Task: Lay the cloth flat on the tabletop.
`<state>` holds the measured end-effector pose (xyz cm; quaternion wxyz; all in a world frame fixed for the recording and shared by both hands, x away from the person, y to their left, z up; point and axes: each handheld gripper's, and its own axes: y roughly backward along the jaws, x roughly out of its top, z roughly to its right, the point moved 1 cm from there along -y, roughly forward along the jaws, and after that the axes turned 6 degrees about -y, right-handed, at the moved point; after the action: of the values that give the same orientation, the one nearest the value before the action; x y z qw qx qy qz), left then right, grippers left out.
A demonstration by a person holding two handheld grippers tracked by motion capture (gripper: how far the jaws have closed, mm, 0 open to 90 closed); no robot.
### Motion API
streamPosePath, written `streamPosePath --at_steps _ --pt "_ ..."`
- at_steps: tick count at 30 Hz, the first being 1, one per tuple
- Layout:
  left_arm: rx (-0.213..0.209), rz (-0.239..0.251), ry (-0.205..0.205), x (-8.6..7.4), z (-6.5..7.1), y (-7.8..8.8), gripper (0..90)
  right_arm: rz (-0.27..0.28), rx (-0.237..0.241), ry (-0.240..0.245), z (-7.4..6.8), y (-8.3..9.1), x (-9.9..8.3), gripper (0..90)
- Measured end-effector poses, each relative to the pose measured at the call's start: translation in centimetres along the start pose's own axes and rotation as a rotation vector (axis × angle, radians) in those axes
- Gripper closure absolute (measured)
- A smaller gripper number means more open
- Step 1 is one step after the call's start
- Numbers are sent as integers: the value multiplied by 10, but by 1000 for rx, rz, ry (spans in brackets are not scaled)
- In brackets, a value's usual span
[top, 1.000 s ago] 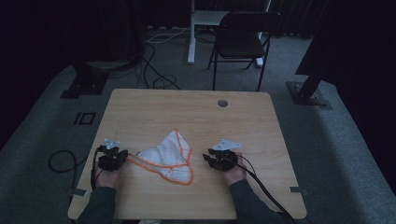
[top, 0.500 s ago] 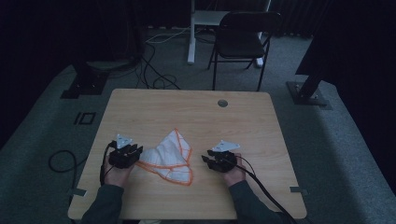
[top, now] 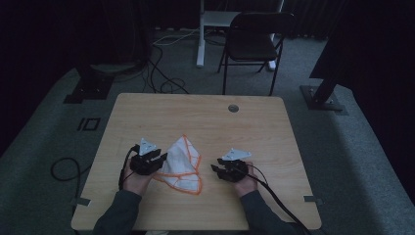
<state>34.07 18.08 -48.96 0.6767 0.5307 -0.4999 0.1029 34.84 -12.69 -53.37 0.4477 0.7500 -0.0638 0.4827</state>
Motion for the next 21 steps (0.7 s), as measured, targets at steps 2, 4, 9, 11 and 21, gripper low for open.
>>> streamPosePath --at_steps 2,4,9,11,21 --pt "-18 3 -14 2 5 -2 650 1 0 -3 0 0 0 592" --pt "-22 3 -21 3 6 -3 643 1 0 -2 0 0 -1 589" --pt "-60 4 -63 8 20 -11 623 -3 1 -6 1 0 -2 585" --pt "-78 5 -82 10 26 -15 608 -3 1 -6 1 0 -2 584" --pt "-145 -11 -158 15 50 -30 576 -2 3 -7 1 1 -3 581"
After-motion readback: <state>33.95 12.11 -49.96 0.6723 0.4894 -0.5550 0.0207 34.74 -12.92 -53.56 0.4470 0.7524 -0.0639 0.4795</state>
